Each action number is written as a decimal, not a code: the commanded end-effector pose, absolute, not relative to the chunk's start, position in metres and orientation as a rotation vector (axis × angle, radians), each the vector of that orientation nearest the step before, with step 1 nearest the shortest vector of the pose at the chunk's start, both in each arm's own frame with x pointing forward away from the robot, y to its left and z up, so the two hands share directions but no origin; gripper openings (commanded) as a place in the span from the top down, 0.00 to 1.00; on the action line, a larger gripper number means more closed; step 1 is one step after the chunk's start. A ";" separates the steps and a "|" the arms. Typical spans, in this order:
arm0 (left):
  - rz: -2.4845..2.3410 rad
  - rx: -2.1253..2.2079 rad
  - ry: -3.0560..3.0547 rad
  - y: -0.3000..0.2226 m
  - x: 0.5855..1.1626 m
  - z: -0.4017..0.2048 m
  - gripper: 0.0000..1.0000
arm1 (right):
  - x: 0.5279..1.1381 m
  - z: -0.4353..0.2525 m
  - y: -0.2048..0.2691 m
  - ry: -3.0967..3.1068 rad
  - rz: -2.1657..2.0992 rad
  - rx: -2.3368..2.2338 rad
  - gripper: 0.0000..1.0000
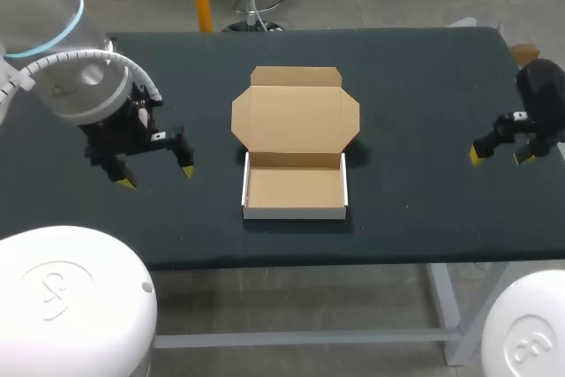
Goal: Assemble the packaging by folding the flat box into shape, placing the metal phone stand inside, and closing the box properly
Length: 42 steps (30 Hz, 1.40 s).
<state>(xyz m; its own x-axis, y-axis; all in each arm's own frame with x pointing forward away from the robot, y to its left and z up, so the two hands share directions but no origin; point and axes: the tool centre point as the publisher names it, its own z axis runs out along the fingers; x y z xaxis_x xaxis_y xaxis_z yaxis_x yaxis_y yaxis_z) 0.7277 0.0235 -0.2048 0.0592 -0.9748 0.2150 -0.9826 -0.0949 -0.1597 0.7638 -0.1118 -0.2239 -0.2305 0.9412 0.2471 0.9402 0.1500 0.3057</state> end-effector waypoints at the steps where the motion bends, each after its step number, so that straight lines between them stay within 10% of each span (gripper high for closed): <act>1: 0.404 2.253 -2.090 0.026 0.742 -0.220 0.00 | 0.763 -0.221 -0.112 2.384 0.629 1.948 0.00; 42: 0.333 2.210 -2.043 0.072 0.813 -0.271 0.00 | 0.763 -0.221 -0.112 2.384 0.629 1.948 0.00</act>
<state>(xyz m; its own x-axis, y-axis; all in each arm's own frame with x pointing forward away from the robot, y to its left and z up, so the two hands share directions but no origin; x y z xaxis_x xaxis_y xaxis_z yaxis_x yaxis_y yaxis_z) 0.8136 0.0718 -0.2710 0.0679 -0.9686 0.2394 -0.9943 -0.0856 -0.0642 0.7641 -0.1114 -0.2241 -0.2301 0.9412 0.2473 0.9400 0.1492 0.3068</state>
